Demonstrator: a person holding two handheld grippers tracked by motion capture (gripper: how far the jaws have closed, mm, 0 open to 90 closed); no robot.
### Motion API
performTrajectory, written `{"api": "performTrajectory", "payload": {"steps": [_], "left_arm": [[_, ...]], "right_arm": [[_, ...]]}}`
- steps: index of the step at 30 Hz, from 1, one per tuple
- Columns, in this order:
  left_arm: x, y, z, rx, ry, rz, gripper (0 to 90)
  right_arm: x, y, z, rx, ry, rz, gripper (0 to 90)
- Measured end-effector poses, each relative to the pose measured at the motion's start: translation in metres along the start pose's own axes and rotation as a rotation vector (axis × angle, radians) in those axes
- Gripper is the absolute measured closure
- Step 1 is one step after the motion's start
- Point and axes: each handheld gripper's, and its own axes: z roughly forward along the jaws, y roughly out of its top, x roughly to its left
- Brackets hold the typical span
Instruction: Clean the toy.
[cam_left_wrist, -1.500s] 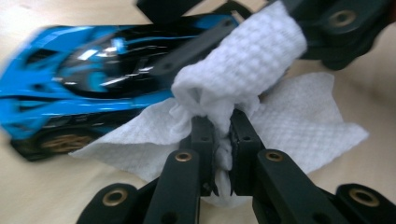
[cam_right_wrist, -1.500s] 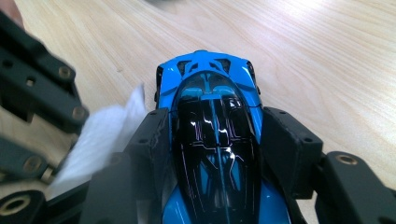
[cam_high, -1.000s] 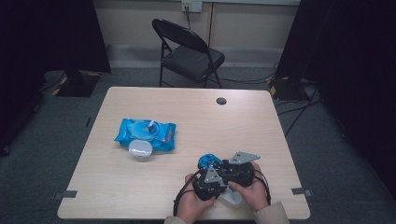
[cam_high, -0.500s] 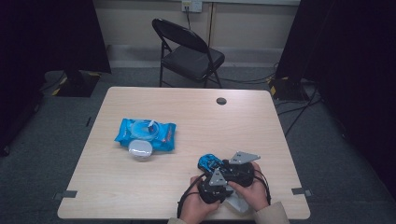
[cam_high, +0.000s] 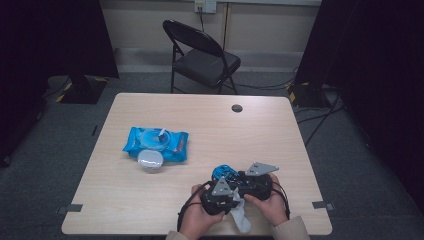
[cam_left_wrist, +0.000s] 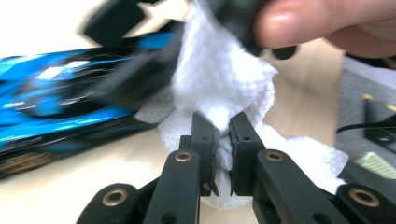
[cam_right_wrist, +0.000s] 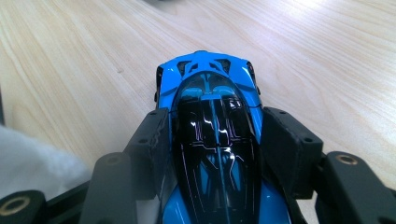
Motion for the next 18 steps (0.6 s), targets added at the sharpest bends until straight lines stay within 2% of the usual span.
{"api": "performTrajectory", "payload": {"steps": [3,9,14,18], "left_arm": [[0.011,-0.001,-0.013,-0.009,0.034,-0.006,83.2],[0.035,-0.003,-0.031,-0.05,0.1,-0.049,83.2],[0.053,-0.005,-0.035,-0.059,0.15,-0.08,83.2],[0.066,-0.007,-0.031,-0.058,0.187,-0.102,83.1]], "right_arm": [[0.0,0.0,0.0,0.0,-0.001,0.001,43.4],[0.0,0.0,0.0,-0.001,-0.001,-0.002,43.4],[0.0,0.0,0.0,0.0,-0.002,-0.002,43.4],[0.0,0.0,0.0,-0.001,0.0,-0.001,43.4]]}}
